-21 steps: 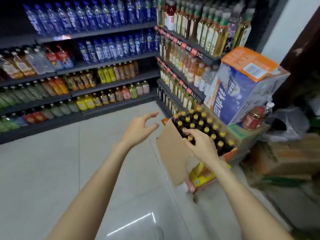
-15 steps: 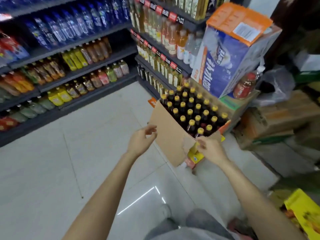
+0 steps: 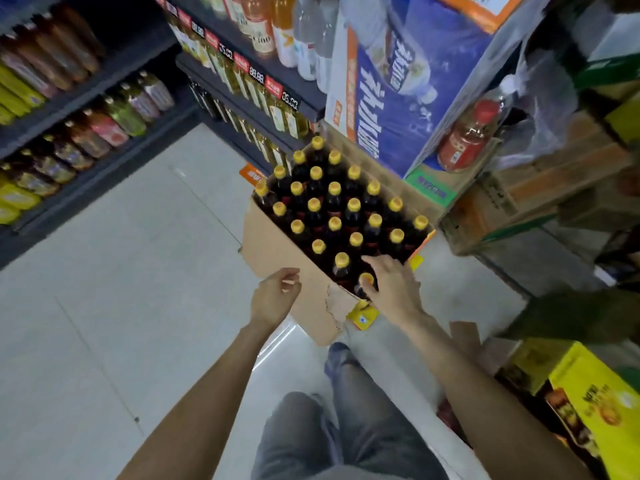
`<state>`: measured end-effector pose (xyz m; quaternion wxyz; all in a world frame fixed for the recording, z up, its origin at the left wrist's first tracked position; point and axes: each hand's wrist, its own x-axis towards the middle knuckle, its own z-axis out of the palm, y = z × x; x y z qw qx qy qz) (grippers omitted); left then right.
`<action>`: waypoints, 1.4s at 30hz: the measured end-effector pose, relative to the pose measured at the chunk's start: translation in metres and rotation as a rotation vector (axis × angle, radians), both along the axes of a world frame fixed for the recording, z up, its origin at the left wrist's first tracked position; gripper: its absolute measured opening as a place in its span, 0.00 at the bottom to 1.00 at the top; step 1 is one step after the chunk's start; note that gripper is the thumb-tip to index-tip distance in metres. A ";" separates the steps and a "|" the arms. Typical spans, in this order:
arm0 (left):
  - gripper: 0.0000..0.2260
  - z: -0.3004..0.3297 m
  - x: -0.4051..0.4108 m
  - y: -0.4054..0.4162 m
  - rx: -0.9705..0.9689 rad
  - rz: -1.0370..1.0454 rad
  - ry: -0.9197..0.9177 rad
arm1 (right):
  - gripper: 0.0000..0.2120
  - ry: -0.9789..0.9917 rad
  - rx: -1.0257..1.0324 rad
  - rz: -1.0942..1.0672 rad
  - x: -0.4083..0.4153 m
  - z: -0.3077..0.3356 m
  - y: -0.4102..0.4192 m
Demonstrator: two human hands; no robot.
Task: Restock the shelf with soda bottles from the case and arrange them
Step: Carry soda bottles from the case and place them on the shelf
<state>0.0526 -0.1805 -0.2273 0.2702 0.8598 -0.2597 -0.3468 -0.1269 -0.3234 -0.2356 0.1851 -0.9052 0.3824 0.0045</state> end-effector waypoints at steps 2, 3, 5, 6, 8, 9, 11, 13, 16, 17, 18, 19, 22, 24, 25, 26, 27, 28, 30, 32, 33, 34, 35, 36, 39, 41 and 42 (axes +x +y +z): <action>0.14 -0.013 0.012 -0.020 0.026 -0.059 -0.024 | 0.23 0.044 -0.012 0.057 0.020 -0.011 -0.013; 0.15 -0.019 0.017 -0.029 0.036 -0.091 -0.039 | 0.25 0.051 0.016 0.084 0.029 -0.016 -0.018; 0.17 -0.032 0.026 -0.045 0.063 -0.156 -0.073 | 0.27 0.091 0.081 0.137 0.048 -0.028 -0.023; 0.18 -0.040 0.030 -0.053 0.081 -0.190 -0.093 | 0.28 0.146 0.104 0.153 0.056 -0.035 -0.025; 0.21 -0.056 0.037 -0.068 0.114 -0.266 -0.138 | 0.28 0.259 0.139 0.150 0.068 -0.049 -0.027; 0.23 -0.064 0.038 -0.075 0.126 -0.309 -0.153 | 0.26 0.277 0.147 0.133 0.072 -0.055 -0.029; 0.25 -0.077 0.036 -0.089 0.170 -0.393 -0.165 | 0.23 0.231 0.138 0.092 0.073 -0.065 -0.031; 0.21 -0.084 0.033 -0.099 0.205 -0.423 -0.202 | 0.21 0.108 0.134 0.074 0.068 -0.072 -0.030; 0.15 -0.087 0.035 -0.106 0.176 -0.369 -0.241 | 0.20 -0.062 0.280 -0.032 0.063 -0.074 -0.026; 0.14 -0.088 0.037 -0.105 0.165 -0.356 -0.235 | 0.20 -0.083 0.301 -0.060 0.063 -0.073 -0.025; 0.14 -0.087 0.040 -0.105 0.149 -0.354 -0.230 | 0.20 -0.099 0.288 -0.076 0.063 -0.073 -0.024; 0.14 -0.085 0.042 -0.104 0.122 -0.365 -0.233 | 0.20 -0.118 0.269 -0.082 0.063 -0.072 -0.023; 0.14 -0.071 0.052 -0.100 -0.068 -0.407 -0.270 | 0.17 -0.276 0.201 -0.159 0.071 -0.054 -0.028; 0.15 -0.055 0.061 -0.094 -0.201 -0.407 -0.322 | 0.17 -0.391 0.149 -0.206 0.076 -0.036 -0.038; 0.16 -0.046 0.066 -0.092 -0.246 -0.415 -0.370 | 0.18 -0.423 0.137 -0.196 0.077 -0.029 -0.044; 0.17 -0.038 0.069 -0.089 -0.279 -0.426 -0.416 | 0.19 -0.435 0.162 -0.174 0.078 -0.023 -0.049; 0.17 -0.032 0.072 -0.086 -0.309 -0.435 -0.447 | 0.20 -0.449 0.241 -0.158 0.078 -0.018 -0.054; 0.16 -0.026 0.072 -0.083 -0.338 -0.447 -0.443 | 0.20 -0.474 0.382 -0.169 0.077 -0.015 -0.058; 0.17 -0.014 0.067 -0.080 -0.397 -0.462 -0.299 | 0.21 -0.540 0.707 -0.262 0.079 -0.005 -0.059; 0.17 -0.001 0.059 -0.076 -0.431 -0.393 -0.132 | 0.22 -0.584 0.798 -0.345 0.084 0.000 -0.055; 0.18 0.005 0.056 -0.073 -0.446 -0.331 -0.100 | 0.21 -0.616 0.794 -0.369 0.087 0.003 -0.053; 0.19 0.011 0.054 -0.070 -0.467 -0.255 -0.095 | 0.20 -0.653 0.772 -0.382 0.090 0.008 -0.050; 0.19 0.018 0.054 -0.067 -0.501 -0.172 -0.092 | 0.19 -0.695 0.749 -0.385 0.093 0.015 -0.048; 0.16 0.029 0.056 -0.065 -0.546 -0.085 -0.077 | 0.17 -0.735 0.725 -0.372 0.096 0.024 -0.047; 0.09 0.067 0.068 -0.059 -0.710 0.219 0.033 | 0.16 -0.807 0.675 -0.288 0.113 0.055 -0.047; 0.07 0.091 0.079 -0.051 -0.789 0.428 0.066 | 0.16 -0.833 0.683 -0.242 0.129 0.075 -0.043; 0.06 0.100 0.087 -0.045 -0.812 0.518 0.057 | 0.15 -0.834 0.694 -0.219 0.140 0.084 -0.041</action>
